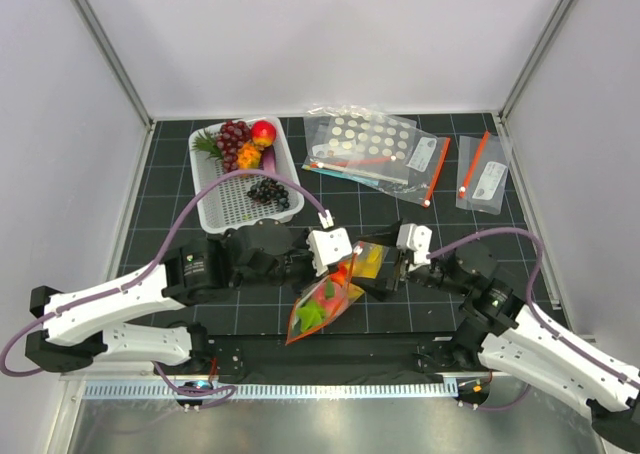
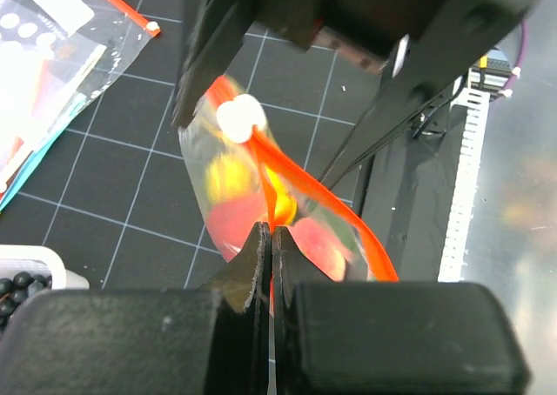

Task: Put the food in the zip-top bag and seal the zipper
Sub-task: Zip the zipper food storage bag at the center of the board.

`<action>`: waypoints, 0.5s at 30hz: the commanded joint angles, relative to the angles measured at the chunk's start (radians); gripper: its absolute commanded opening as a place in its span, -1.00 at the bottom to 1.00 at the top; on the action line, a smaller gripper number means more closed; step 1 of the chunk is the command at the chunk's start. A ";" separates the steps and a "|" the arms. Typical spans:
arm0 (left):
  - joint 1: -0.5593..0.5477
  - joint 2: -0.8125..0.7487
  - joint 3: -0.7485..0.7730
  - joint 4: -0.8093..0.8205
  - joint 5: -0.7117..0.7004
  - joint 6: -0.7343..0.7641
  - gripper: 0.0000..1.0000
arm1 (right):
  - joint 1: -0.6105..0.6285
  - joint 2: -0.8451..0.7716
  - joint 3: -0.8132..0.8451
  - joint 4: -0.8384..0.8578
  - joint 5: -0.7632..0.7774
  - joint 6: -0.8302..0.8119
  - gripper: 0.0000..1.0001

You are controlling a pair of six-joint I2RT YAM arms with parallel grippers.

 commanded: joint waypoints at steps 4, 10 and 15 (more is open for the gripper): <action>-0.048 -0.010 0.025 0.009 0.054 0.031 -0.99 | 0.001 -0.026 0.024 0.041 -0.030 0.004 0.84; -0.071 -0.007 0.032 -0.009 0.055 0.034 -0.99 | 0.001 -0.005 0.041 0.007 -0.153 0.004 0.83; -0.076 -0.010 0.032 -0.014 0.094 0.035 -0.96 | 0.001 0.116 0.118 -0.068 -0.274 -0.013 0.75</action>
